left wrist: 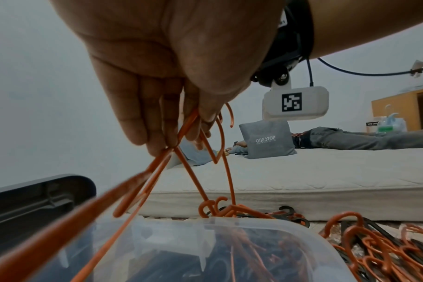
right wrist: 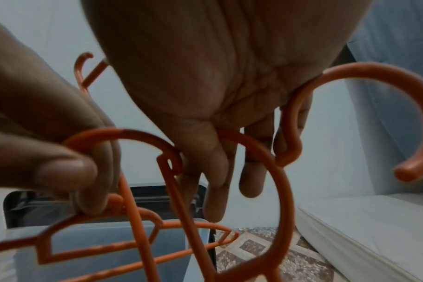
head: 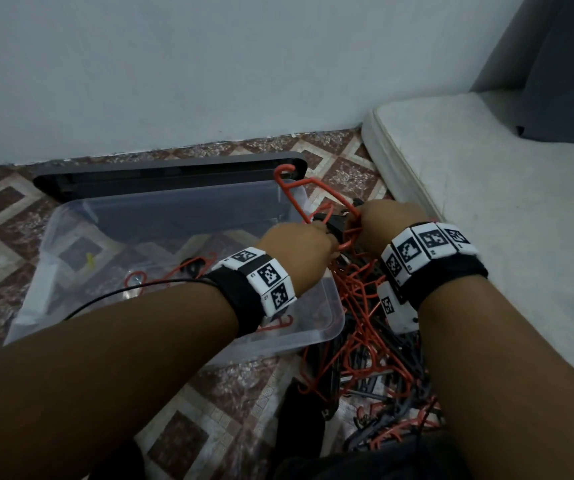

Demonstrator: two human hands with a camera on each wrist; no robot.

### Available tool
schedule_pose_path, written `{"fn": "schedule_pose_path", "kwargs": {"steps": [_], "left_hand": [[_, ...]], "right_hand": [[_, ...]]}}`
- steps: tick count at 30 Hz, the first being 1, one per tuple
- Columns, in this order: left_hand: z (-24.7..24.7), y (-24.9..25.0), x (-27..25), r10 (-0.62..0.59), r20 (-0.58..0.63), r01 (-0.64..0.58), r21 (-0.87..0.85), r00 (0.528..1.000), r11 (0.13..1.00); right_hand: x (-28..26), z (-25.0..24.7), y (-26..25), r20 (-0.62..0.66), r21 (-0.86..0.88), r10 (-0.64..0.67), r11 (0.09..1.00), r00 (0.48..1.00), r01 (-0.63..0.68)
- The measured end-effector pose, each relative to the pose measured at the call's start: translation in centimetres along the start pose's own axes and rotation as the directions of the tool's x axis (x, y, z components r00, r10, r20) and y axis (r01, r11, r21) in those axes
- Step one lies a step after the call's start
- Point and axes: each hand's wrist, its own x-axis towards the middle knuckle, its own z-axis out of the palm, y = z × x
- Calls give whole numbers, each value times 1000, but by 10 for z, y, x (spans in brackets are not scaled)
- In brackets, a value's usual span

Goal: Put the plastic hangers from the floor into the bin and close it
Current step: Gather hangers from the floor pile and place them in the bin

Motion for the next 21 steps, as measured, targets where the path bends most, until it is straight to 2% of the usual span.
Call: {"fn": "schedule_pose_path", "kwargs": {"steps": [3, 7, 11, 15, 17, 19, 21], "left_hand": [[-3, -5, -2, 22, -42, -24, -37, 999, 999], [-8, -8, -9, 10, -146, -18, -51, 989, 999], [-9, -17, -19, -116, -238, 85, -137, 964, 987], [-4, -46, -30, -207, -190, 189, -107, 960, 976], [1, -68, -38, -299, -140, 285, -109, 944, 952], [9, -97, -48, -408, -81, 396, -130, 910, 909], [19, -128, -59, -481, 32, 480, -144, 876, 865]], "right_hand": [[-2, -5, 2, 47, 51, -42, 998, 998, 40], [-3, -11, 7, 24, 55, -50, 997, 998, 49], [-2, -3, 32, -96, 136, 121, 985, 988, -108], [1, 16, 58, -30, 329, 270, 912, 962, -246], [0, 23, 72, -32, 441, 382, 834, 924, -330], [-5, 29, 86, -79, 515, 516, 753, 853, -409], [-13, 38, 103, -63, 544, 628, 673, 776, -500]]}}
